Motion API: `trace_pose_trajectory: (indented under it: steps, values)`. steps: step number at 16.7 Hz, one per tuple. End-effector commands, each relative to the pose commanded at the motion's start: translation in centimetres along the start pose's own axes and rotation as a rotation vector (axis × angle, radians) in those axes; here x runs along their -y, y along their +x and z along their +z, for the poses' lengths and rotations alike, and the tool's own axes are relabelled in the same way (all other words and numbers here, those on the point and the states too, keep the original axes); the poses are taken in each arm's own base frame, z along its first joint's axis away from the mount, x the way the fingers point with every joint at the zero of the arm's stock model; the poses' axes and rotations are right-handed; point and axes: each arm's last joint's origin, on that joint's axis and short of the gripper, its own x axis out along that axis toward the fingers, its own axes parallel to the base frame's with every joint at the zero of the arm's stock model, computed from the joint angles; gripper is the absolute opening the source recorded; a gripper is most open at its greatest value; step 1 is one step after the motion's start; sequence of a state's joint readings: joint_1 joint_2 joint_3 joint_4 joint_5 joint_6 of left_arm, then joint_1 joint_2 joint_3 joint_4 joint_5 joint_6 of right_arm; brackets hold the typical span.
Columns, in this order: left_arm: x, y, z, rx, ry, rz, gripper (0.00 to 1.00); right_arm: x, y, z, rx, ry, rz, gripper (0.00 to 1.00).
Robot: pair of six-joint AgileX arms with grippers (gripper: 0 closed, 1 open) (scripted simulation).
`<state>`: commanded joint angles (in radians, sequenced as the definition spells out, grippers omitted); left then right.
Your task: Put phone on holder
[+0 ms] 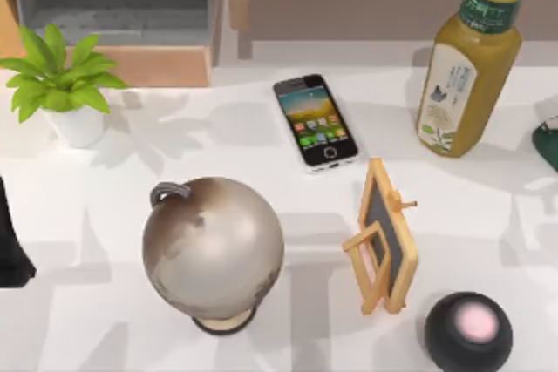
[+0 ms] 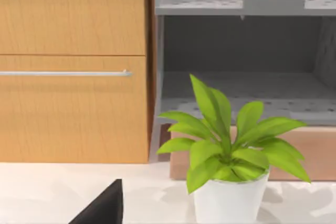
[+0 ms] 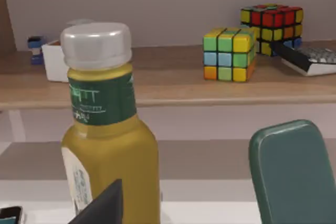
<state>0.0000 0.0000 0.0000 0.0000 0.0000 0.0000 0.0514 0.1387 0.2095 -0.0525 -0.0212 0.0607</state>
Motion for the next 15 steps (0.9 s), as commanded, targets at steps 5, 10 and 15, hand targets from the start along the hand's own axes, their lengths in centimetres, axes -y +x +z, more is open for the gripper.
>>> trace_pose_trajectory:
  steps: [5, 10, 15]
  values:
    - [0.0, 0.0, 0.0, 0.000, 0.000, 0.000, 1.00, -2.3, 2.1, 10.7, -0.060, 0.086, 0.161, 1.00]
    - [0.0, 0.0, 0.0, 0.000, 0.000, 0.000, 1.00, -7.2, 10.8, 19.8, -0.274, 0.131, 0.312, 1.00]
    - [0.0, 0.0, 0.0, 0.000, 0.000, 0.000, 1.00, -14.7, 21.6, 19.4, -0.594, 0.103, 0.384, 1.00]
